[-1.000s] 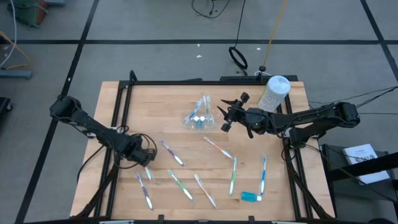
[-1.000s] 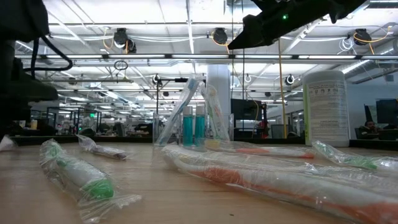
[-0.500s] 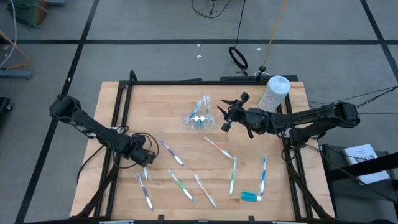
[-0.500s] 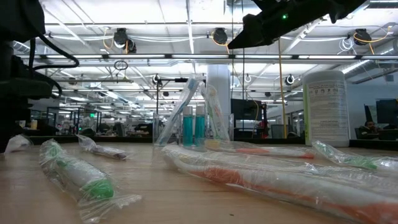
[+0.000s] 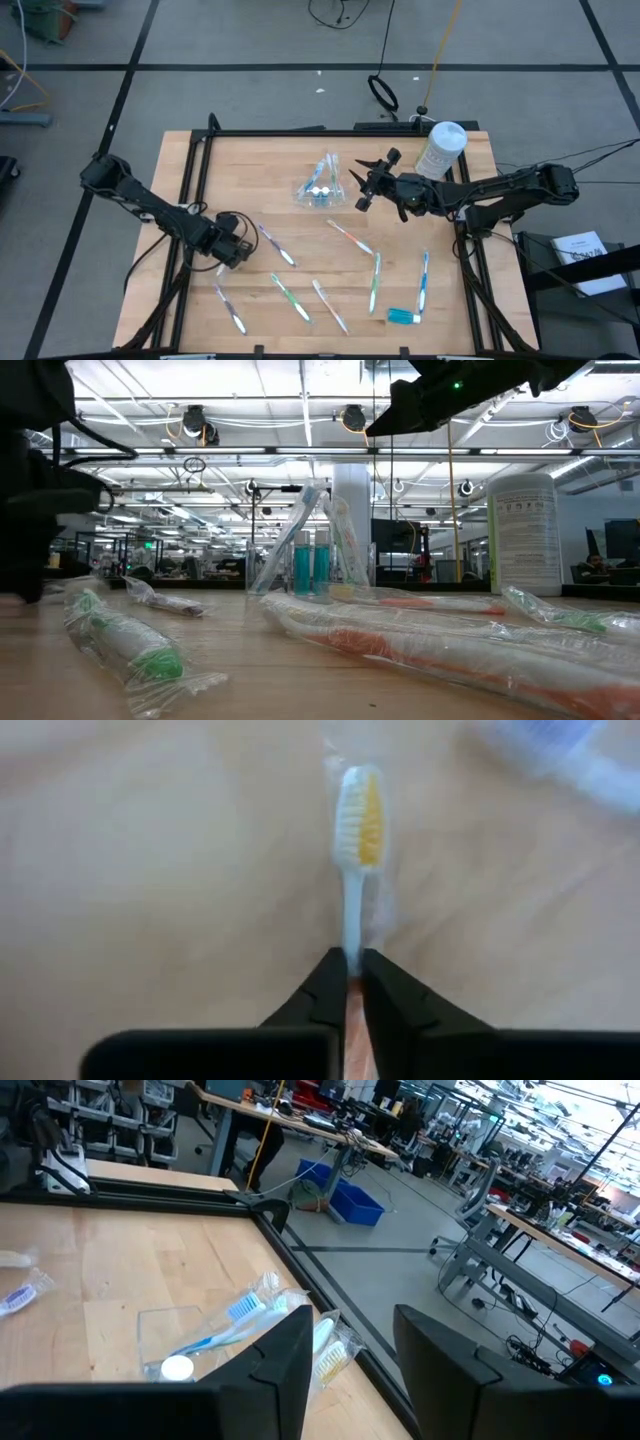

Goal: Pick & Place Toothbrushes
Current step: Put the orange toothbrush into the transparent organizer

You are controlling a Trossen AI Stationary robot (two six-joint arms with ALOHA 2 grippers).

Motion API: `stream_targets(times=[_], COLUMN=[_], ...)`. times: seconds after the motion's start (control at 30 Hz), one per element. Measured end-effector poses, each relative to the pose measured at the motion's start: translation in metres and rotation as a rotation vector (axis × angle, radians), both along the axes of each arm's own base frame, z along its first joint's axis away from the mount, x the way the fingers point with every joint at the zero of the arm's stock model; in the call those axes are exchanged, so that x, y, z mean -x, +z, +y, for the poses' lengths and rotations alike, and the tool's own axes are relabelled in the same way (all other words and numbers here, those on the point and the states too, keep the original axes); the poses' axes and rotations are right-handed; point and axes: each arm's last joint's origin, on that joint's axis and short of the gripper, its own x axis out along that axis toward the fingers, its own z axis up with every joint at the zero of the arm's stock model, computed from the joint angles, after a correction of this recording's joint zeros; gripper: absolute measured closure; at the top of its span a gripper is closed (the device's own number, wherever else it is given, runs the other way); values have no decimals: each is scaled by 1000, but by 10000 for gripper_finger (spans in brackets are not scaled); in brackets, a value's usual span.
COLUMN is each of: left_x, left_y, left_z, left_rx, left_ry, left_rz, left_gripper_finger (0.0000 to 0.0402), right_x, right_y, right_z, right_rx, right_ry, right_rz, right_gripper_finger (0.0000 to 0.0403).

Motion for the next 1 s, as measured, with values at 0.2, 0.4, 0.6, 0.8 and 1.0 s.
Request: stream_targets(times=[0.2, 0.4, 0.6, 0.8, 1.0], left_x=[-5, -21, -48, -79, -111], left_y=[3, 24, 63, 97, 119], left_z=[7, 10, 8, 14, 36], left_rx=[-289, -547, -972, -1082, -1018], left_ry=[-144, -159, -87, 120, -232], left_rz=[-88, -205, -414, -567, -650], left_gripper_finger=[393, 399, 393, 393, 399], right_x=[0, 0, -1, -1, -1], right_y=[0, 0, 4, 4, 4], right_z=[0, 0, 0, 0, 0], right_rx=[0, 0, -1, -2, -2], right_ry=[0, 0, 0, 0, 0], right_rz=[0, -1, -44, -49, -50], right_gripper_finger=[271, 271, 271, 271, 271])
